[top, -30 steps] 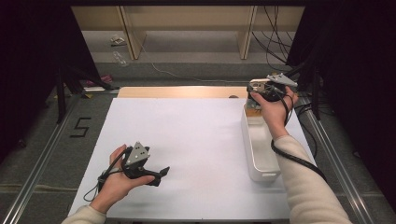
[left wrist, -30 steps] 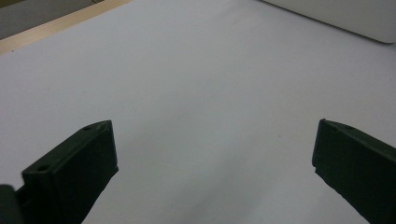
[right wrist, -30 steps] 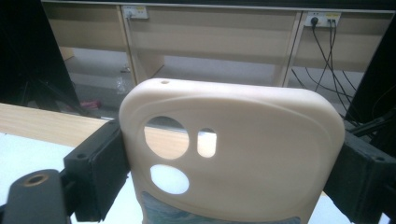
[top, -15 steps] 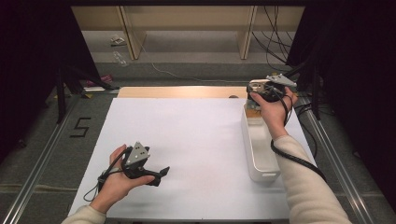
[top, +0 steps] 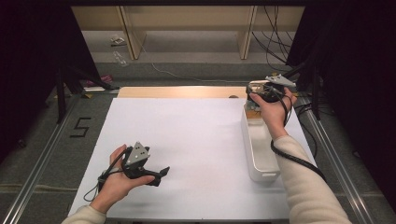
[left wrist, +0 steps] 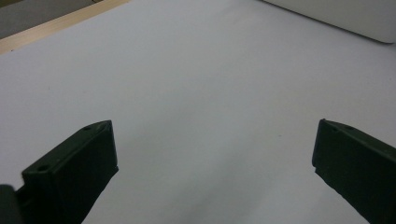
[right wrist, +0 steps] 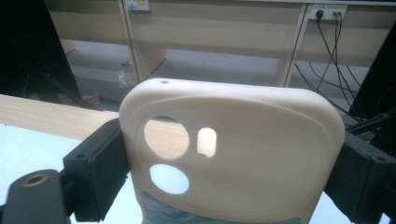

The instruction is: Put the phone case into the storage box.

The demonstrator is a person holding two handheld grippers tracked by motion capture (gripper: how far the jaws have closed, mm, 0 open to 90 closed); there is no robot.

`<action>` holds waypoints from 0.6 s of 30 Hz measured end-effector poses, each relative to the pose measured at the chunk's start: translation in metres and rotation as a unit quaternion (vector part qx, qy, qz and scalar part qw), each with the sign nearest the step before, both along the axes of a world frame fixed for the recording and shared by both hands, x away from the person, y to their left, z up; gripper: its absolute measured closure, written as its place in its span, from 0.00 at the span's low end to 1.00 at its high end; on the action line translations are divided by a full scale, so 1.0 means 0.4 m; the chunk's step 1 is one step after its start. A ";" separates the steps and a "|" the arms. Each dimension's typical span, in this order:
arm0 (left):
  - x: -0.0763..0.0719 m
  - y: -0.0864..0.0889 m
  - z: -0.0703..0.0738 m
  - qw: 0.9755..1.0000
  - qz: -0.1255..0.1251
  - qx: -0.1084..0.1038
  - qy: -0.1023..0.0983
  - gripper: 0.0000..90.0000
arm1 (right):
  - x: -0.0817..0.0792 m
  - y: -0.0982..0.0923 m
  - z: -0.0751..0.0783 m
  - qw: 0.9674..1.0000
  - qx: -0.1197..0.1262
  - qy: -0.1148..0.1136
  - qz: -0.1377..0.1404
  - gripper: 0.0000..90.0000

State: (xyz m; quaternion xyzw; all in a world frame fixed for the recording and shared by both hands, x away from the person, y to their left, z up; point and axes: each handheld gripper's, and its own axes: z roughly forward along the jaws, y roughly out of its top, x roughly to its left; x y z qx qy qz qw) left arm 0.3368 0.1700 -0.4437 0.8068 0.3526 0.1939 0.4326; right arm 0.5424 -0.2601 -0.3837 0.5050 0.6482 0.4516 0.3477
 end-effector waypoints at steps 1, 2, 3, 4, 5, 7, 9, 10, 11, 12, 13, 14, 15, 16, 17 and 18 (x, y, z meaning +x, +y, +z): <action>0.000 0.000 0.000 1.000 0.000 0.000 0.000 0.00 | 0.000 0.000 -0.001 1.000 0.000 0.001 0.000 0.14; 0.000 0.000 0.000 1.000 0.000 0.000 -0.001 0.00 | 0.000 0.000 -0.001 1.000 0.000 0.001 -0.001 0.14; 0.000 0.000 0.000 1.000 0.000 0.000 0.000 0.00 | 0.001 0.000 -0.002 1.000 0.000 0.001 0.000 0.14; 0.000 -0.001 0.000 1.000 0.000 0.000 0.000 0.00 | 0.001 0.000 -0.002 1.000 0.000 0.002 -0.001 0.14; 0.000 -0.001 0.000 1.000 0.000 0.000 0.000 0.00 | 0.001 0.000 -0.003 1.000 0.000 0.003 -0.001 0.14; 0.000 -0.001 0.000 1.000 -0.001 0.000 0.000 0.00 | 0.001 -0.001 -0.005 1.000 -0.001 0.005 0.000 0.14; 0.000 -0.001 0.001 1.000 0.000 0.000 -0.001 0.00 | 0.002 -0.001 -0.008 1.000 -0.001 0.005 -0.001 0.14; 0.000 -0.001 0.001 1.000 0.000 0.000 0.000 0.00 | 0.002 -0.001 -0.009 1.000 -0.001 0.006 -0.001 0.14; 0.000 -0.001 0.000 1.000 0.000 0.000 0.000 0.00 | 0.002 0.000 -0.011 1.000 -0.002 0.007 -0.001 0.14; 0.000 -0.001 0.000 1.000 0.000 0.000 -0.001 0.00 | 0.002 -0.001 -0.012 1.000 -0.003 0.007 -0.001 0.14; 0.000 -0.001 0.000 1.000 -0.001 0.000 -0.001 0.00 | 0.001 -0.001 -0.012 1.000 -0.003 0.007 -0.001 0.14; 0.000 -0.001 0.000 1.000 -0.001 0.000 0.000 0.00 | 0.001 -0.001 -0.013 1.000 -0.003 0.008 -0.001 0.14; 0.000 -0.001 0.001 1.000 -0.001 0.000 0.000 0.00 | 0.001 -0.001 -0.014 1.000 -0.002 0.009 -0.001 0.14; 0.000 -0.001 0.001 1.000 0.000 0.000 0.000 0.00 | 0.002 -0.001 -0.015 1.000 -0.002 0.008 -0.001 0.14; 0.000 -0.001 0.001 1.000 0.000 -0.001 0.000 0.00 | 0.002 -0.001 -0.016 1.000 -0.002 0.009 -0.001 0.14; 0.000 0.000 0.001 1.000 0.000 0.000 0.000 0.00 | 0.002 -0.002 -0.017 1.000 -0.002 0.009 -0.001 0.14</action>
